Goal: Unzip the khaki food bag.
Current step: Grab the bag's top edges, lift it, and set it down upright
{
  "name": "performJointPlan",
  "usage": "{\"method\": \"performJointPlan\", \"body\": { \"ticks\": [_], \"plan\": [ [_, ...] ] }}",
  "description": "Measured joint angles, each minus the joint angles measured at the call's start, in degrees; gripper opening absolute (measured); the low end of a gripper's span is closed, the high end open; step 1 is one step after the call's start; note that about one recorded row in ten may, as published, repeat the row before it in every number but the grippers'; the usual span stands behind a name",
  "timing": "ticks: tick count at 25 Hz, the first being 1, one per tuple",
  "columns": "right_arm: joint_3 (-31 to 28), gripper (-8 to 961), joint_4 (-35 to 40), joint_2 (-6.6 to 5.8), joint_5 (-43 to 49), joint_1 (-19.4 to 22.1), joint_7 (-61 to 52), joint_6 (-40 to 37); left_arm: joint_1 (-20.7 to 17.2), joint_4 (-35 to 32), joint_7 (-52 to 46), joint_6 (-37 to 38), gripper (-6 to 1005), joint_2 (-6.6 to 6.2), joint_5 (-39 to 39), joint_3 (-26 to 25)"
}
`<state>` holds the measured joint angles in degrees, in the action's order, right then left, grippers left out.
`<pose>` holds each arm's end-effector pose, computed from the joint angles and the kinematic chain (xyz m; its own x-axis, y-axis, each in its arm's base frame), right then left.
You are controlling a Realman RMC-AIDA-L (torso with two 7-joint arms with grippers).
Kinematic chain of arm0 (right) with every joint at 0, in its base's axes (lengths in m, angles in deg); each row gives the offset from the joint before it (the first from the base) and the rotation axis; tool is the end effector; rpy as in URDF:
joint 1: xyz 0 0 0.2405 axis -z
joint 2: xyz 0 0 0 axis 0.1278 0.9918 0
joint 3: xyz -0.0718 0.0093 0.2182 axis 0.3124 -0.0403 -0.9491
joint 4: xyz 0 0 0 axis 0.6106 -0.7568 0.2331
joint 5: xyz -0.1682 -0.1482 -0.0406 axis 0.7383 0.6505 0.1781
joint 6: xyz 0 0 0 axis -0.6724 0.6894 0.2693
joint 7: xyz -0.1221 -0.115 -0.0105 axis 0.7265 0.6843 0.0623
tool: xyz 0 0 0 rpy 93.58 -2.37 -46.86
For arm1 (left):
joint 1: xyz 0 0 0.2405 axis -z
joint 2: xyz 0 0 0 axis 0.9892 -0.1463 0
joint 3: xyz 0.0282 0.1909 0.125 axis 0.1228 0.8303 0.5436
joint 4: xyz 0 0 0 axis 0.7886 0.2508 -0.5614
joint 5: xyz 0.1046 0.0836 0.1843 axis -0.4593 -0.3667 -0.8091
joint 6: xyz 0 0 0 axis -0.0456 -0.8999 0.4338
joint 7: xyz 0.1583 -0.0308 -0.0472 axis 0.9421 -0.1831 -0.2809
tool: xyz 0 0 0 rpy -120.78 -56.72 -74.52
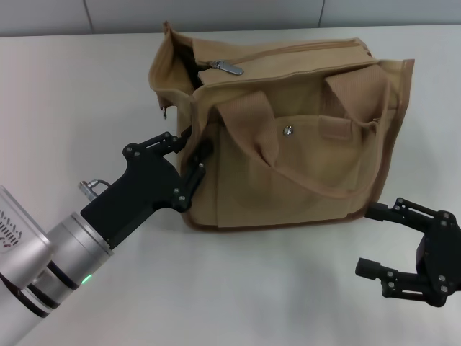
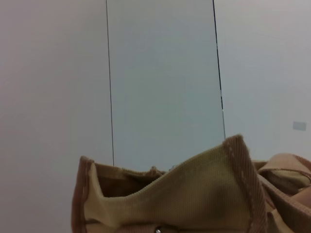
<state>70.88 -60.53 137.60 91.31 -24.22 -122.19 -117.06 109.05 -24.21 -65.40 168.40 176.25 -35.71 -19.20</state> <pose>0.2901 0.2208 -0.0050 0.7063 -0.1513 -0.6916 -0.3462 -0.9259 -0.1510 -0.2420 0.2700 -0.0940 0.6853 -0.1174 0.7188 0.4410 -0.7185 -0.5378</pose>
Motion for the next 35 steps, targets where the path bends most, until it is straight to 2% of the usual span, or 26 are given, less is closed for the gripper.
{"method": "performJointPlan", "body": {
  "ticks": [6,15,16,18,19,22,23,27,35],
  "plan": [
    [-1.9,825,-0.3,0.03,-0.3,0.1,0.1,-0.2,-0.3,0.1,0.1,2.4,227,-0.01,0.1,-0.7],
    [-12.8,815,-2.6,0.02,-1.0,0.2,1.3,-3.5,0.0,0.0,0.1,3.0,79,-0.01,0.2,-0.9],
    [-14.2,814,-3.0,0.02,-1.7,0.2,1.7,-3.9,1.1,0.0,2.3,4.4,56,0.00,0.2,-1.2],
    [-18.3,812,-5.4,0.02,-5.5,0.2,2.2,-4.3,1.1,0.0,2.3,4.4,57,0.00,0.2,-1.2],
    [-19.8,811,-6.5,0.02,-7.5,0.2,2.3,-4.3,1.2,-0.6,3.2,7.1,57,-0.04,0.1,-1.8],
    [-23.5,807,-12.8,0.02,-17.8,-0.2,3.1,-4.2,1.2,-0.6,3.2,7.1,58,-0.04,0.1,-1.8],
    [-23.7,806,-14.3,0.02,-20.2,-0.7,3.2,-4.2,2.2,-4.2,1.6,11.4,58,-0.35,0.0,-2.1],
    [-22.9,802,-18.3,0.02,-24.8,-4.4,2.6,-4.6,4.5,-9.5,-0.7,13.9,59,-0.39,-1.4,-1.6],
    [-10.6,793,-16.8,0.03,-22.9,-12.6,0.2,-2.9,6.4,-13.8,-2.1,15.2,61,-0.32,-2.8,-0.9]
  ]
}}
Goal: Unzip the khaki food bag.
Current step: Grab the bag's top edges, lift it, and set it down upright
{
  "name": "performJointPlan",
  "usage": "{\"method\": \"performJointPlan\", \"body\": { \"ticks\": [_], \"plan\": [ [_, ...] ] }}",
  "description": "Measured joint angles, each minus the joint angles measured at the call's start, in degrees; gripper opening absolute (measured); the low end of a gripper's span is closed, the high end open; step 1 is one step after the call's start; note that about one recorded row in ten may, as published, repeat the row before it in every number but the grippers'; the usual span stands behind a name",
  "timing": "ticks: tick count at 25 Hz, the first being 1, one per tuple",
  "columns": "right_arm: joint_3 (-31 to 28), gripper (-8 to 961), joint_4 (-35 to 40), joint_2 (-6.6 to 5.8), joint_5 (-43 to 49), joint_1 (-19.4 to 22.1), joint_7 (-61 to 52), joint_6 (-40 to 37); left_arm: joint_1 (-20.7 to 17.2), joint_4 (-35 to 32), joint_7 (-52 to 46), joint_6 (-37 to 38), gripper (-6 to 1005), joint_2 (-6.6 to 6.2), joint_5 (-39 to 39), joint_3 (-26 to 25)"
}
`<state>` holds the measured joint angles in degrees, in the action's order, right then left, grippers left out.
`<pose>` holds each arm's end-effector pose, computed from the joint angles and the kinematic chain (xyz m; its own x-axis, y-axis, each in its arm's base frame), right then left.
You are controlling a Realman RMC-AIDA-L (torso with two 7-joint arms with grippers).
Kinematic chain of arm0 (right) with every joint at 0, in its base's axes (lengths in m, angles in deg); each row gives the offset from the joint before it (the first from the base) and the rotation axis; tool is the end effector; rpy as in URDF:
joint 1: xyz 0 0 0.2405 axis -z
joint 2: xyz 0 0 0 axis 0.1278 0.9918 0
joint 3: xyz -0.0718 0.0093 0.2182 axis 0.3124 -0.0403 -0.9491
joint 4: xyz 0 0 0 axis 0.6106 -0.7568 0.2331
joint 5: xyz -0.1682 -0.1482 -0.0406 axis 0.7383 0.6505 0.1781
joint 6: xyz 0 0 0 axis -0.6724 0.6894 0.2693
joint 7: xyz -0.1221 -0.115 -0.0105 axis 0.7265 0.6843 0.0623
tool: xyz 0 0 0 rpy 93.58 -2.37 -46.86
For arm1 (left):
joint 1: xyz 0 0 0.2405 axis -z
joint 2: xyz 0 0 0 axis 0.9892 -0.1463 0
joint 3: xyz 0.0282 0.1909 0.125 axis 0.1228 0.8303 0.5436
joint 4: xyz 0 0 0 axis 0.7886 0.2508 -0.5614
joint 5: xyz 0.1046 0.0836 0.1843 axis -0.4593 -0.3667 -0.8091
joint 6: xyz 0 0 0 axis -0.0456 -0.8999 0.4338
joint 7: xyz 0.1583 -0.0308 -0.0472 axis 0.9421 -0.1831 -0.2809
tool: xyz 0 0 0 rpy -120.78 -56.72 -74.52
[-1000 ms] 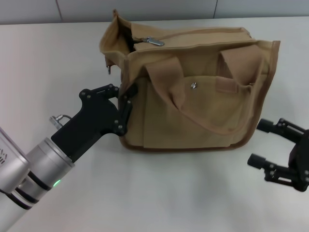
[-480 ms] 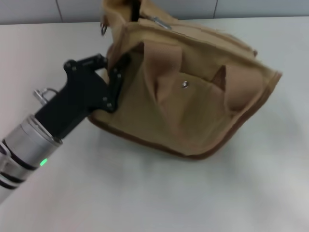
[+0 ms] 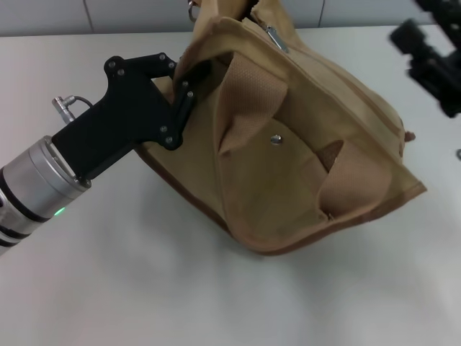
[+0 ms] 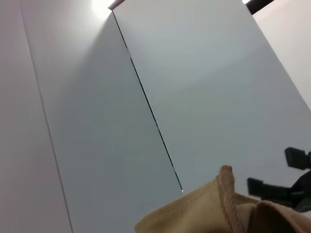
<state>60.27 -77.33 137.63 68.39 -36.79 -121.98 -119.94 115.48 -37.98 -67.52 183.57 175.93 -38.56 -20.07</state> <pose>0.2137 0.2947 0.0268 0.2644 0.1416 -0.9540 -0.4433 -0.8606 -0.2506 -0.1968 0.3056 -0.0336 0.5583 -0.4703 0.6835 0.1639 -0.7451 -0.6465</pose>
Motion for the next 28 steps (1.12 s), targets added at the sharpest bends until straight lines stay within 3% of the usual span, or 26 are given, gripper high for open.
{"method": "performJointPlan", "body": {
  "ticks": [8,16,27,28],
  "plan": [
    [7.7,784,0.2,0.13,0.0,-5.0,-1.4,7.0,0.5,-0.3,0.5,0.2,64,0.00,0.0,0.5],
    [14.9,775,-0.4,0.39,-0.1,-7.4,-2.2,12.5,0.7,-0.3,0.6,0.3,66,0.13,0.0,0.6],
    [15.8,763,0.1,0.37,-0.1,-8.0,-3.0,14.4,1.2,-0.1,0.6,0.2,69,0.24,0.1,0.6],
    [15.9,714,0.1,0.37,0.0,-8.0,-3.1,14.4,1.2,-0.1,0.6,0.2,69,0.24,0.1,0.6]
  ]
}}
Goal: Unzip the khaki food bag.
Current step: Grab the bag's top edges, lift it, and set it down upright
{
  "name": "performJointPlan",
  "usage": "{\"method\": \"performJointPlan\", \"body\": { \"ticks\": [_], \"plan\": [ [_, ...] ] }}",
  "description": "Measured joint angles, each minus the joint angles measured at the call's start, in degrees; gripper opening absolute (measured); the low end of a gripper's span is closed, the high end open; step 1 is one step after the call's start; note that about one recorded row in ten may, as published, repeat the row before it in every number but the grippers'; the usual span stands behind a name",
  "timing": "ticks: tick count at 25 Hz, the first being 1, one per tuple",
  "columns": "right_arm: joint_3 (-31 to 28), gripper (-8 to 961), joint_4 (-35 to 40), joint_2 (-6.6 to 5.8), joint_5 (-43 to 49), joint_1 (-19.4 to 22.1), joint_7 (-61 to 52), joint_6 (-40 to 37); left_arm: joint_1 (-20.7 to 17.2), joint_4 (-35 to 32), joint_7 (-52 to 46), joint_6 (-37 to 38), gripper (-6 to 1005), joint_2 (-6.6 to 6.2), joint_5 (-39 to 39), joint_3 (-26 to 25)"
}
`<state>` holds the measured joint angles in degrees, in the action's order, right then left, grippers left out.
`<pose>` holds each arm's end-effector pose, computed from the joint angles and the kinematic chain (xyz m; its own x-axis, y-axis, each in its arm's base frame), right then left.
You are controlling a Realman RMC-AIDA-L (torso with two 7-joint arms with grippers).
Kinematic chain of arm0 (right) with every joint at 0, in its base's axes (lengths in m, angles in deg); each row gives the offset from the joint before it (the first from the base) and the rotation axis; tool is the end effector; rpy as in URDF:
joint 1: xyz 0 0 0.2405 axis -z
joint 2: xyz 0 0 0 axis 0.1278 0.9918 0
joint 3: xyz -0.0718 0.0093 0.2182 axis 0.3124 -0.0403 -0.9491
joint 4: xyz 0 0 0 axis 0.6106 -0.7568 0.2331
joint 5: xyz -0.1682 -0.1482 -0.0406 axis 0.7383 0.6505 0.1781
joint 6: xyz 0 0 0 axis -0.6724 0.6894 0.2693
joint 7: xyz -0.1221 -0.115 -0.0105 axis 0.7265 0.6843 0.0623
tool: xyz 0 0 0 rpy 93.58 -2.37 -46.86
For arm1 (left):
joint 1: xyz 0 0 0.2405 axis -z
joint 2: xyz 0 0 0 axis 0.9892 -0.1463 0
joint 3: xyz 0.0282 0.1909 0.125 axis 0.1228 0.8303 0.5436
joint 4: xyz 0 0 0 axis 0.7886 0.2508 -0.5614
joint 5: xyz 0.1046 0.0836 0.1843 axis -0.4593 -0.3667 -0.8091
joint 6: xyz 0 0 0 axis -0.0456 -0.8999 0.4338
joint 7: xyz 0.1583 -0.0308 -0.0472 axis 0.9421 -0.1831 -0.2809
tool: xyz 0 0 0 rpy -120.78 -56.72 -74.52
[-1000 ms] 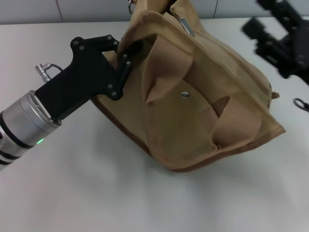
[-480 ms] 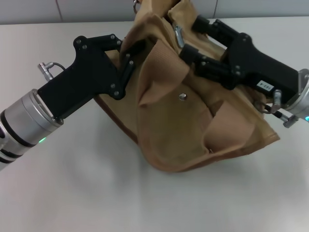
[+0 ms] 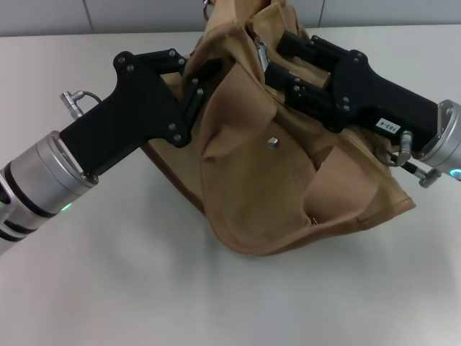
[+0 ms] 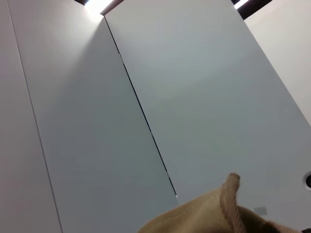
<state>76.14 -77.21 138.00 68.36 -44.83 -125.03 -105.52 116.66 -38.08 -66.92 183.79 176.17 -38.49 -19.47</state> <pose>0.1808 0.3304 -0.0302 0.4841 -0.0598 -0.8729 -0.3557 -0.9250 -0.1339 -0.1891 0.3078 -0.0355 0.5460 -0.4886 0.6806 0.1369 -0.7494 -0.6479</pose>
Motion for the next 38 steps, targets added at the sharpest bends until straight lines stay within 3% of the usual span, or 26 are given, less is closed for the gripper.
{"method": "performJointPlan", "body": {
  "ticks": [8,18,23,38],
  "plan": [
    [2.5,441,1.0,-0.18,-0.1,-0.2,-0.9,-1.6,0.3,0.0,0.0,0.1,71,0.00,0.0,0.1],
    [2.9,380,1.0,-0.19,-0.6,-0.2,-3.7,-2.8,0.5,-0.1,0.1,0.1,74,-0.01,0.0,0.2],
    [3.4,589,1.0,-0.29,-0.3,-0.3,-4.2,-4.3,0.6,0.0,0.1,0.1,76,-0.01,0.0,0.2],
    [6.4,573,5.2,-0.34,0.0,1.5,-9.8,-2.5,0.9,0.1,0.1,-0.2,80,-0.01,0.0,0.3]
  ]
}}
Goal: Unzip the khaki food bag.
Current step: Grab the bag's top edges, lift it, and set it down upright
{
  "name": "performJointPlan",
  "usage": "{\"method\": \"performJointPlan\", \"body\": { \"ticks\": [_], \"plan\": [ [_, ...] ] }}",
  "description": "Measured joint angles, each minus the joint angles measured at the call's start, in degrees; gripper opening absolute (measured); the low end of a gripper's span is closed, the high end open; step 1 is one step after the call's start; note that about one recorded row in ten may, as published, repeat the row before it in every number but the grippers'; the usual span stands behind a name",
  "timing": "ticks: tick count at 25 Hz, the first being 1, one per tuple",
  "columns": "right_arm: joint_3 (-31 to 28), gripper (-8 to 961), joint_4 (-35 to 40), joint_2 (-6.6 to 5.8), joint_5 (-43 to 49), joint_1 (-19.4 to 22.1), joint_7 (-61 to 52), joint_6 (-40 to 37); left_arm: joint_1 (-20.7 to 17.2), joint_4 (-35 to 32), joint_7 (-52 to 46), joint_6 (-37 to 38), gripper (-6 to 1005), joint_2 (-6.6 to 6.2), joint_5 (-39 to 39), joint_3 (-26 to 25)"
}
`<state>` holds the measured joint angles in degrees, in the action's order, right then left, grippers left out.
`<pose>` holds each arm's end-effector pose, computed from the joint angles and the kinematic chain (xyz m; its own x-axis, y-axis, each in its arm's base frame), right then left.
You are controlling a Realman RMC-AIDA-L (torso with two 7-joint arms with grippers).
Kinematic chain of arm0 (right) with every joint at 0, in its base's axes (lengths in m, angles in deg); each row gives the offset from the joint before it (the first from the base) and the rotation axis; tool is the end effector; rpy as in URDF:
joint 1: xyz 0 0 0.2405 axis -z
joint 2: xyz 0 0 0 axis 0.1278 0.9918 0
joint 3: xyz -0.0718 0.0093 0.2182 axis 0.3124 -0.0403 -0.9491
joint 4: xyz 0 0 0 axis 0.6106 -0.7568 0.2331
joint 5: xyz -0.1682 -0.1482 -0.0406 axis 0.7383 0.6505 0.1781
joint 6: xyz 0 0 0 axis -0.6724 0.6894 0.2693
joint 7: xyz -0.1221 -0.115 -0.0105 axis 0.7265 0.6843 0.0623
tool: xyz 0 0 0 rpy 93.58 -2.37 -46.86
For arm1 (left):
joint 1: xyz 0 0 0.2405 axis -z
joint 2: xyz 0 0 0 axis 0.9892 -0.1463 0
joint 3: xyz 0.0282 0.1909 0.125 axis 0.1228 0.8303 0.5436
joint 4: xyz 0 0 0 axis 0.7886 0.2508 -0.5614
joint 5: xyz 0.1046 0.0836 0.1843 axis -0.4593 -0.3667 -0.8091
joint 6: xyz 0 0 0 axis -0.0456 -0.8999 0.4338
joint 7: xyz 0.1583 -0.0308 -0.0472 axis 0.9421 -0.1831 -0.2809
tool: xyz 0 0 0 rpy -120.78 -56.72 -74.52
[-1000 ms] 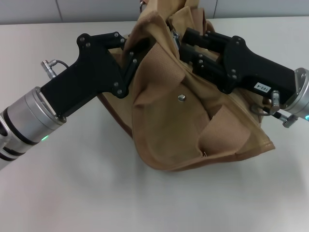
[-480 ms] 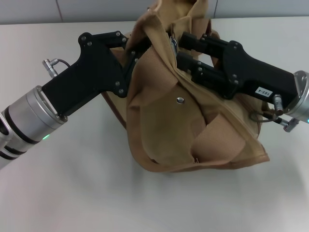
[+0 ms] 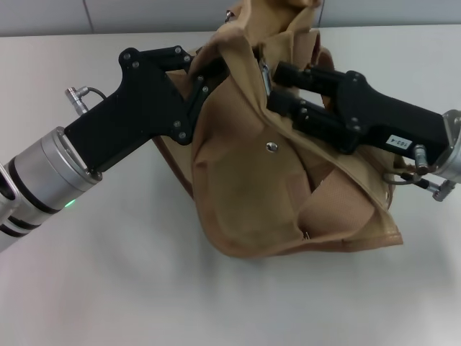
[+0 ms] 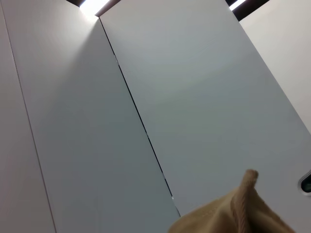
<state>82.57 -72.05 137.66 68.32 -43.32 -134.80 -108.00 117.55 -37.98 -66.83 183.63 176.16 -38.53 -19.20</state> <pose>0.1832 0.3213 -0.0257 0.5101 -0.1854 -0.8399 -0.3385 -0.9409 0.0021 -0.1845 0.3102 -0.0366 0.5410 -0.4948 0.6801 0.1221 -0.7538 -0.6456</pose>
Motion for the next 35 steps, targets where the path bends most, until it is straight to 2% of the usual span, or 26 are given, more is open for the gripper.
{"method": "performJointPlan", "body": {
  "ticks": [5,10,19,25,35],
  "plan": [
    [0.3,560,0.8,0.03,0.0,-0.1,-1.6,2.3,0.2,0.1,0.0,-0.1,81,0.00,0.0,0.0],
    [-0.2,404,1.4,-0.15,-0.3,0.6,-3.4,0.6,0.4,0.2,0.0,-0.2,82,0.01,0.0,0.0],
    [0.1,299,3.5,-0.21,-0.5,1.5,-5.4,-1.8,0.9,0.2,0.0,-0.3,85,0.00,0.0,0.0],
    [0.2,342,3.5,-0.12,-0.5,0.4,-6.2,-0.4,0.9,0.2,0.0,-0.3,87,0.05,0.0,0.0],
    [0.4,343,4.0,-0.12,0.6,0.2,-6.9,2.0,0.9,0.2,0.0,-0.3,89,0.09,0.0,0.0]
  ]
}}
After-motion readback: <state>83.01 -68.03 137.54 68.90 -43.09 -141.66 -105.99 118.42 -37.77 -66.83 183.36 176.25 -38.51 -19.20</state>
